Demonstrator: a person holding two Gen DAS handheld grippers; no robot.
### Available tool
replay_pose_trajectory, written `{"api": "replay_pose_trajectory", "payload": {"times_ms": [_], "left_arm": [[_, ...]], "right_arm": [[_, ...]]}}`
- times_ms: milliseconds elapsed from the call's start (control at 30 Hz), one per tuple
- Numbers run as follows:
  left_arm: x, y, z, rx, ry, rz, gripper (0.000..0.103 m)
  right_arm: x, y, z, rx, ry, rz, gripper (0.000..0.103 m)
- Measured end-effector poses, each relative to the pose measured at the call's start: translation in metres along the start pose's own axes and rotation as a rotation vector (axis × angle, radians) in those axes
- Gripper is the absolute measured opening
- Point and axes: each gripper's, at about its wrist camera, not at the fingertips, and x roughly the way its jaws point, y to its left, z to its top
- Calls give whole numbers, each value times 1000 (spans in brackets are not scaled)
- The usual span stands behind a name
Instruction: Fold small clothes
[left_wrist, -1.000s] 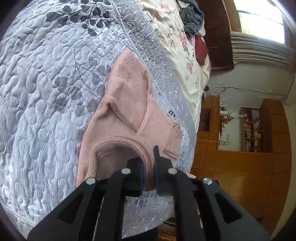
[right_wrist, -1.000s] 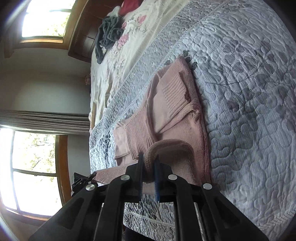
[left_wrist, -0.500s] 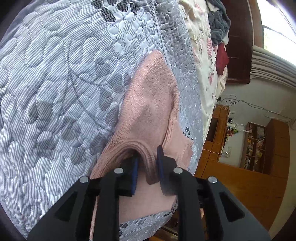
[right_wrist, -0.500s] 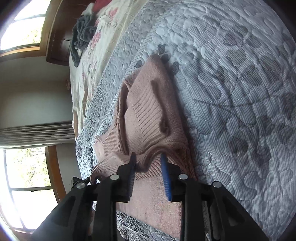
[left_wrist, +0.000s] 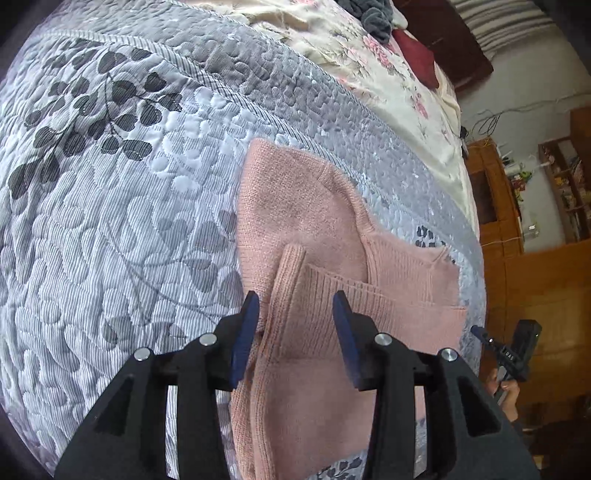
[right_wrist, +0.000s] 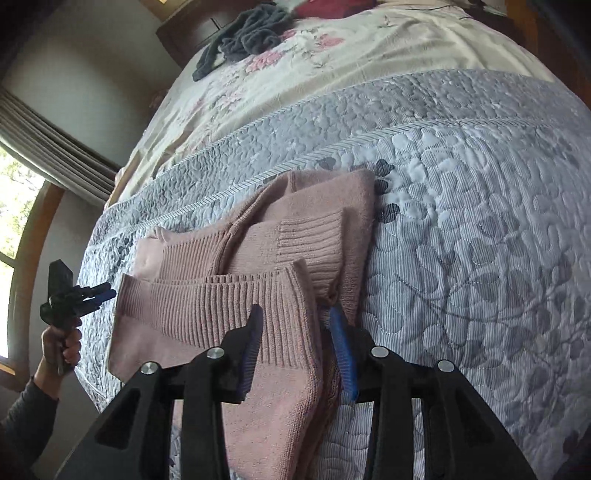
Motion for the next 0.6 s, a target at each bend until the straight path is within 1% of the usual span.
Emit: {"api": "replay_pose_trajectory", "payload": {"times_ms": [133, 367, 400, 433, 467, 533, 567, 600], "left_arm": [[13, -12, -2, 92, 25, 50, 40], [24, -25, -6, 173, 31, 95, 39], [26, -25, -7, 179, 34, 104, 28], [29, -25, -8, 185, 41, 116, 8], [29, -25, -8, 192, 37, 133, 9], [27, -25, -10, 194, 15, 123, 7], [24, -25, -11, 192, 1, 113, 6], [20, -25, -13, 190, -19, 105, 6]], "right_arm": [[10, 6, -1, -64, 1, -36, 39], [28, 14, 3, -125, 31, -67, 38], [31, 15, 3, -131, 34, -74, 38], [33, 16, 3, -136, 37, -78, 38], [35, 17, 4, -142, 37, -81, 39], [37, 19, 4, -163, 38, -100, 29], [37, 20, 4, -173, 37, -108, 15], [35, 20, 3, -179, 30, -113, 12]]}}
